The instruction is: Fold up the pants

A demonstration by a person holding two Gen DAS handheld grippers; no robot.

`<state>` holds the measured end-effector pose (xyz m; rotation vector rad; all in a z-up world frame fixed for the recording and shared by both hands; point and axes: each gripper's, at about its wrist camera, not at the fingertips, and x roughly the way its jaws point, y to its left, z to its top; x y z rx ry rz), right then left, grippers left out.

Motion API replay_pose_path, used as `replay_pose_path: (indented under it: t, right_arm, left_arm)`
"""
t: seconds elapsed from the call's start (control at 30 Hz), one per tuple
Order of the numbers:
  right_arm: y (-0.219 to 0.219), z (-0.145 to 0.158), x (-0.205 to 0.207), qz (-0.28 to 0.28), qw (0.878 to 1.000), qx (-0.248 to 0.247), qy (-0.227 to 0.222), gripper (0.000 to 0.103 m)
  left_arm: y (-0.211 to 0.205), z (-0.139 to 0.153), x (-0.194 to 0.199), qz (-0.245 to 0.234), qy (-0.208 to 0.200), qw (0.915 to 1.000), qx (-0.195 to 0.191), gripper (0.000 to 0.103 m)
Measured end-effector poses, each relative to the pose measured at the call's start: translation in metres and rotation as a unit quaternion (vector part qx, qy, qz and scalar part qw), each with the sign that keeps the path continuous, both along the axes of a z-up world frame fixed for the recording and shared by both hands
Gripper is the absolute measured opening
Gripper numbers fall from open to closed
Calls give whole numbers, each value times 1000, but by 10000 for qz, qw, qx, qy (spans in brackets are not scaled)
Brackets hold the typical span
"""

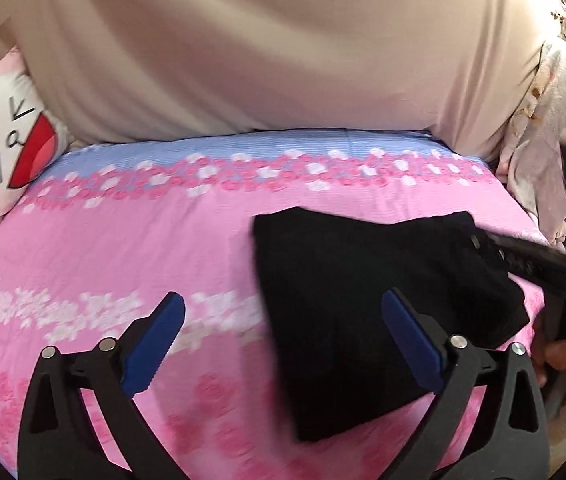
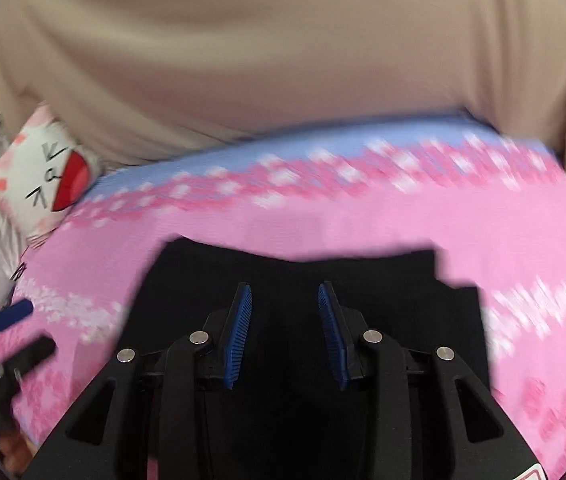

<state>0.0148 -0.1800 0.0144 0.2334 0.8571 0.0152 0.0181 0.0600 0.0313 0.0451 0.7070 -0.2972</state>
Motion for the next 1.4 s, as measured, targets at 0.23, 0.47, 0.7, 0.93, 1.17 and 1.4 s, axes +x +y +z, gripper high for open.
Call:
replay_pose_path:
  t: [0.23, 0.47, 0.7, 0.93, 1.17, 1.4]
  right_arm:
    - [-44, 4, -14, -20, 9984, 533, -211, 3]
    - [10, -6, 60, 1014, 9933, 537, 130, 2]
    - [-30, -6, 54, 267, 9935, 1108, -50, 10]
    - [-43, -35, 44, 198, 9897, 1398, 218, 0]
    - [-32, -21, -33, 220, 9986, 325, 344, 1]
    - [-44, -2, -59, -203, 9976, 636, -174, 11]
  left_arm:
    - [-61, -51, 39, 397, 614, 9926, 970, 97]
    - [-71, -58, 42, 566, 669, 9905, 1063, 98]
    - [-68, -63, 45, 485, 787, 9905, 1016, 98]
    - [-66, -63, 48, 435, 916, 9918, 781, 98]
    - [-61, -39, 17, 47, 668, 9955, 663, 98]
    - [-86, -41, 5, -61, 666, 9929, 984, 98]
